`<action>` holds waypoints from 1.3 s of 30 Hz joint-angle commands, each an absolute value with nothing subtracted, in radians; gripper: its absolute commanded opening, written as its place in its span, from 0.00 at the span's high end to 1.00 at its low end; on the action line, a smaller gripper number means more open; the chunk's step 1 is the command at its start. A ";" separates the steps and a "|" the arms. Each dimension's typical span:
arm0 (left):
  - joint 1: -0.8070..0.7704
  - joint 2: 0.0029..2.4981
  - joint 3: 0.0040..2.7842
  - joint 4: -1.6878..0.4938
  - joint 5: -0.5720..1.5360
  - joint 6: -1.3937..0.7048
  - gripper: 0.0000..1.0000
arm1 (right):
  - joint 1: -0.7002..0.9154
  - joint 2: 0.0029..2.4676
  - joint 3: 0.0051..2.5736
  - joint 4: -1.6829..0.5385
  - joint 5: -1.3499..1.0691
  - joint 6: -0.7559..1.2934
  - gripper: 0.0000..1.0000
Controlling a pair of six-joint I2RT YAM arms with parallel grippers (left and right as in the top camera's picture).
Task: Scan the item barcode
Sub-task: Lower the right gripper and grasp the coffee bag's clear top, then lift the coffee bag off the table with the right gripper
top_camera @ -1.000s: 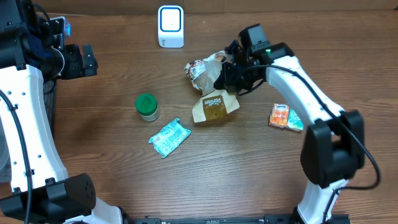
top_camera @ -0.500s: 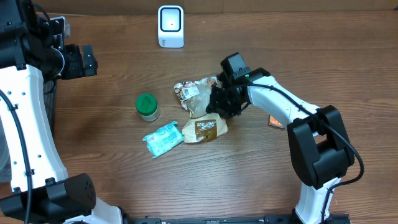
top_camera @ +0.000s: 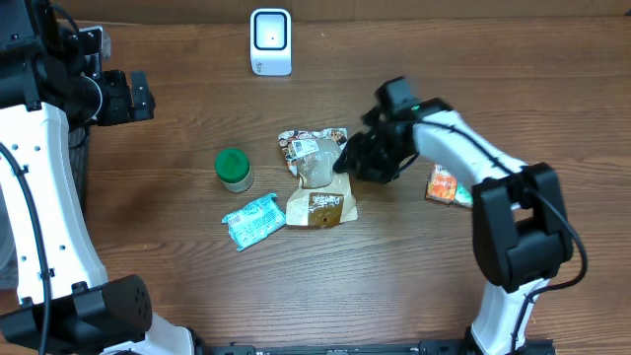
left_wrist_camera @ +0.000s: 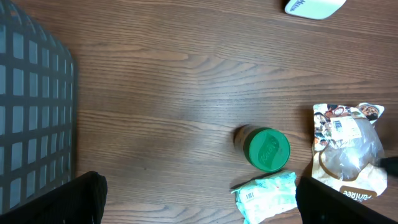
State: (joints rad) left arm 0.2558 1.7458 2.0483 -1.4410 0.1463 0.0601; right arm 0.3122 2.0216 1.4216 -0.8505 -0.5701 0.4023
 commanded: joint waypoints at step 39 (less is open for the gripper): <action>0.257 1.747 2.043 -1.439 0.154 0.082 0.01 | 0.286 2.000 1.324 -0.545 -0.870 0.286 0.96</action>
State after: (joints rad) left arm 0.2558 1.7458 2.0483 -1.4410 0.1463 0.0601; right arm 0.2939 2.1311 1.3216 -0.5480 -0.8555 0.3092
